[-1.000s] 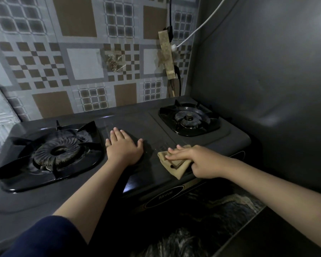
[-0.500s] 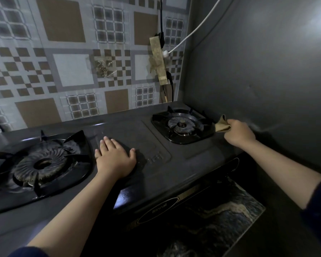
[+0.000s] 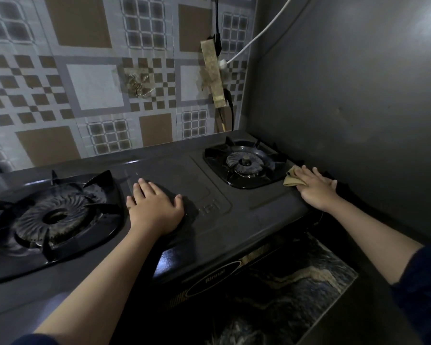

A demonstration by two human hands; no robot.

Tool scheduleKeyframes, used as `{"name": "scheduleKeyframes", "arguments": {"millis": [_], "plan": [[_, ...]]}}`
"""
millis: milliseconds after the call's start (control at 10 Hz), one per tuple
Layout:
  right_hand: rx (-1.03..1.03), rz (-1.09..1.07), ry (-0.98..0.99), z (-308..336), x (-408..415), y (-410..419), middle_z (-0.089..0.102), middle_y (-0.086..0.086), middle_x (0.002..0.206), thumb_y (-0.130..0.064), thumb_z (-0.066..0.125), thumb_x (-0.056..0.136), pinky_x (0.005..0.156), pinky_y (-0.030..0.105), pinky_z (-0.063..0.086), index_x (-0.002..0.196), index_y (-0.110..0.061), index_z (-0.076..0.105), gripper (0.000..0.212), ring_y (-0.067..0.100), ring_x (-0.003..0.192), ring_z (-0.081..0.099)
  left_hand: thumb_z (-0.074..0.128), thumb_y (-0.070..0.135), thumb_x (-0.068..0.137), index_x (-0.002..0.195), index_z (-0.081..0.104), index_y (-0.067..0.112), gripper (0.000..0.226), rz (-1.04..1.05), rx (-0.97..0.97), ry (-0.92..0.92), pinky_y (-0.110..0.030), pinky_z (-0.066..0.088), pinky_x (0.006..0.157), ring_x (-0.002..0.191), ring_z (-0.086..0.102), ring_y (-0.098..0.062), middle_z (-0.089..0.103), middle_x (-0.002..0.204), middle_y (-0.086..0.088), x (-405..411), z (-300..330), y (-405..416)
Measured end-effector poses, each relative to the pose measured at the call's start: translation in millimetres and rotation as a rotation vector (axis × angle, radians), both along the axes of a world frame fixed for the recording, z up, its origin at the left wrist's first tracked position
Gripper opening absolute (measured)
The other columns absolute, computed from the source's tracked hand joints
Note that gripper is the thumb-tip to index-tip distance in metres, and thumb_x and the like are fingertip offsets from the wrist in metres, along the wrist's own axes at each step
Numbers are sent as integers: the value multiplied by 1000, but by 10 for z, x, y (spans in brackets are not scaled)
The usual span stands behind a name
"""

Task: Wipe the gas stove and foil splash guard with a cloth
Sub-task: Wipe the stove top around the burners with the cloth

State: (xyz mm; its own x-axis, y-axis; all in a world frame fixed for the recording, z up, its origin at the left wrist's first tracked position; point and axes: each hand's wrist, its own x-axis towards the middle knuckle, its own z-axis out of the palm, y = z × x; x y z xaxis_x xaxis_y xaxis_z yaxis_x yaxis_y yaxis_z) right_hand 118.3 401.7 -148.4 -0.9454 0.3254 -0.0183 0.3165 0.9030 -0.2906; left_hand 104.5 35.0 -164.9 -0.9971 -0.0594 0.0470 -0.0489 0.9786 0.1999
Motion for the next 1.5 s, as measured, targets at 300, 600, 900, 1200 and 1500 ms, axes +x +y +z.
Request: {"name": "scheduleKeyframes", "arguments": {"millis": [300, 600, 900, 1200, 1500], "plan": [[12, 94, 52, -98, 347, -401, 4, -12, 161, -29, 34, 98, 113, 57, -11, 151, -31, 17, 56, 14, 148, -5, 25, 58, 94, 150, 9, -3, 84, -4, -4, -16, -51, 9, 116, 147, 0, -35, 1, 158, -23, 10, 21, 0], [-26, 167, 76, -73, 550, -756, 5, -11, 161, -24, 36, 97, 114, 55, -12, 151, -28, 19, 57, 14, 149, -5, 25, 58, 93, 150, 11, -3, 84, 2, -6, -17, -51, 9, 117, 147, 1, -34, 2, 159, -22, 5, 17, 9], [-123, 166, 127, -70, 668, -1030, 8, -11, 160, -22, 38, 96, 114, 55, -11, 150, -29, 24, 56, 13, 148, -5, 26, 58, 93, 150, 11, -3, 85, 6, -3, -10, -50, 10, 117, 147, 2, -34, 3, 159, -22, 8, 12, 13], [-116, 213, 172, -127, 835, -1457, 8, -11, 160, -23, 39, 95, 113, 56, -12, 150, -29, 22, 58, 12, 148, -6, 25, 59, 93, 150, 10, -3, 85, 5, -5, -13, -50, 9, 117, 147, 2, -34, 2, 159, -22, 12, 22, 11], [-82, 403, 183, -112, 1111, -1927, 12, -10, 160, -23, 40, 94, 114, 55, -11, 149, -27, 26, 57, 14, 149, -2, 25, 59, 93, 150, 10, -3, 85, 1, -8, -15, -50, 9, 117, 147, 1, -34, 2, 159, -22, 8, 19, 6]]}}
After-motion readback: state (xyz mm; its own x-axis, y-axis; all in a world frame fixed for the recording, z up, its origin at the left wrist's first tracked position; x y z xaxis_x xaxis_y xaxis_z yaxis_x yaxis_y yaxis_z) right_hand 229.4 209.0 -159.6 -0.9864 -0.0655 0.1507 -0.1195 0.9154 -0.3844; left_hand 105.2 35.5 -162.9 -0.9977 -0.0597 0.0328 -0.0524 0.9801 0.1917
